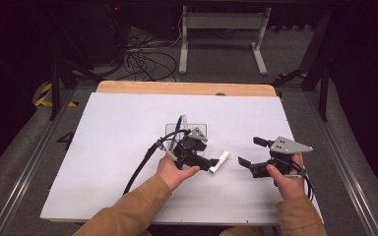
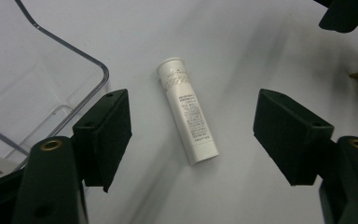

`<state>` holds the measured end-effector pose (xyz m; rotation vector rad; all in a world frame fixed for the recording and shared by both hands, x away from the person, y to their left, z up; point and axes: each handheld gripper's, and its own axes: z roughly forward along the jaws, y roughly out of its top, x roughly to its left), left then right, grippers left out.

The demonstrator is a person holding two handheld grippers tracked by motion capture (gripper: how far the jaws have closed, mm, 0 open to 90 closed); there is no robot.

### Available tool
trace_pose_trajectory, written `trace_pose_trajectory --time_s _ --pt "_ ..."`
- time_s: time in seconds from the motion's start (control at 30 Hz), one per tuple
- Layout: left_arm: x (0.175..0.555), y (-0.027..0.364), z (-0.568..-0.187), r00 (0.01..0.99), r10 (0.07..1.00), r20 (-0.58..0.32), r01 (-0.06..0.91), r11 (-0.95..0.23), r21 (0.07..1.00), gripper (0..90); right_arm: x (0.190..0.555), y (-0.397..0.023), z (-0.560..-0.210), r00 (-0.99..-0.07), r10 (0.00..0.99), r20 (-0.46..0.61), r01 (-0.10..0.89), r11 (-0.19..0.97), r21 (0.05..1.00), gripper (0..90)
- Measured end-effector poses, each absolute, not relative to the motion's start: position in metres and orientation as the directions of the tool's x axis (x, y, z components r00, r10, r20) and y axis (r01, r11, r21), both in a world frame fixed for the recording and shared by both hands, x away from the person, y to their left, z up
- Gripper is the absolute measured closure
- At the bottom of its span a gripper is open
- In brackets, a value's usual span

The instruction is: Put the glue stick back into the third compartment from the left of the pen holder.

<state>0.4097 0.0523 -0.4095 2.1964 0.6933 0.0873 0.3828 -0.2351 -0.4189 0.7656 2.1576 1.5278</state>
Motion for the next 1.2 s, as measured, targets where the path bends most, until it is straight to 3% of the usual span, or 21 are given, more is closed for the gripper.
trace_pose_trajectory --time_s 0.33,0.67,1.2 --pt "0.411 0.03 -0.415 0.856 0.509 -0.089 0.424 -0.592 0.686 30.5 0.381 -0.236 -0.416 -0.78 0.626 0.0 0.2 0.25 0.947 5.7" --pt "0.415 0.017 -0.42 0.842 0.536 -0.062 0.437 -0.609 0.662 41.2 0.381 -0.238 -0.415 -0.777 0.63 -0.002 0.197 0.245 0.949 5.8" --pt "0.415 -0.009 -0.43 0.84 0.543 -0.001 0.43 -0.665 0.611 49.2 0.38 -0.239 -0.414 -0.777 0.63 -0.002 0.192 0.241 0.951 5.7"
